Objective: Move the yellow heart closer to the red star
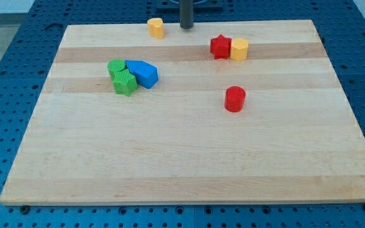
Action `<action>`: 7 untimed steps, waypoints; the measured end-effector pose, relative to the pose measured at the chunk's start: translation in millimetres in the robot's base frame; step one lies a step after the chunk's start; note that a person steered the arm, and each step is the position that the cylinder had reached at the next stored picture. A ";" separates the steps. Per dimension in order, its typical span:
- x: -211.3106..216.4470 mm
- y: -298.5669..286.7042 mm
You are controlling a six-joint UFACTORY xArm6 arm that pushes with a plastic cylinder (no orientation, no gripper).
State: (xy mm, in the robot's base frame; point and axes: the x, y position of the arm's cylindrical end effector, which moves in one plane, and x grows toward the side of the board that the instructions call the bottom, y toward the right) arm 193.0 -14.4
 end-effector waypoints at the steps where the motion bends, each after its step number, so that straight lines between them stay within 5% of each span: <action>1: 0.7 -40.7; 2: 0.2 -133.7; 3: 15.3 -163.2; 5: 45.5 -92.3; 7: 37.2 -143.0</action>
State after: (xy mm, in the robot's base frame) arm 230.1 -157.4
